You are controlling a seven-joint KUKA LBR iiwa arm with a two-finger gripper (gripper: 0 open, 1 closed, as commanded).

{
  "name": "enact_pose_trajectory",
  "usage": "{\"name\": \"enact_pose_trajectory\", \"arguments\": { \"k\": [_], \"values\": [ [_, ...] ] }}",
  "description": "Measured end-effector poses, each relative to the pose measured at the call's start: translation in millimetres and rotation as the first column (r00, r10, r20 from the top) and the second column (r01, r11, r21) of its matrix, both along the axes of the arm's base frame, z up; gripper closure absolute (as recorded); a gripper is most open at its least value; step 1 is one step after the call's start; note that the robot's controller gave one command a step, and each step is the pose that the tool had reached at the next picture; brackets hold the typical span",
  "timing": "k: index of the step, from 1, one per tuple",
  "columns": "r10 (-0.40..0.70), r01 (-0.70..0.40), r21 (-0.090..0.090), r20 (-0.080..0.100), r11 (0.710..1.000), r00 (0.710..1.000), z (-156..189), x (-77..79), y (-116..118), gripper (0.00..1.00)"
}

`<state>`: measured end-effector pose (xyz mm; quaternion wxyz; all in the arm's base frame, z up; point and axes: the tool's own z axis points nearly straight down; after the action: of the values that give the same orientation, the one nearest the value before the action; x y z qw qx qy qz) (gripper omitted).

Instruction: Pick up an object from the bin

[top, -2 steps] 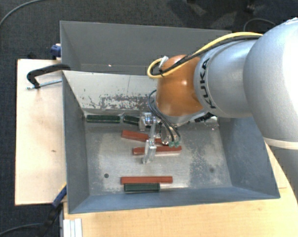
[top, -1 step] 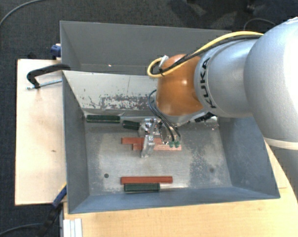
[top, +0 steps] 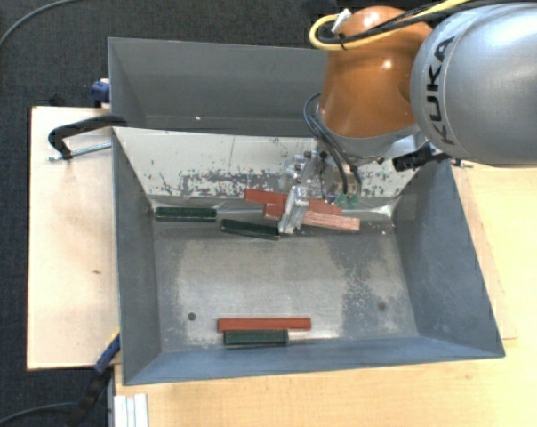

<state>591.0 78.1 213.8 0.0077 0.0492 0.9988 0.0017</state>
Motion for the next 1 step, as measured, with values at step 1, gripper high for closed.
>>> {"name": "enact_pose_trajectory", "arguments": {
  "k": [1],
  "values": [
    [0.251, -0.251, -0.002, -0.020, 0.968, 0.968, -100.0, -12.5, -21.3, 1.00]
  ]
}}
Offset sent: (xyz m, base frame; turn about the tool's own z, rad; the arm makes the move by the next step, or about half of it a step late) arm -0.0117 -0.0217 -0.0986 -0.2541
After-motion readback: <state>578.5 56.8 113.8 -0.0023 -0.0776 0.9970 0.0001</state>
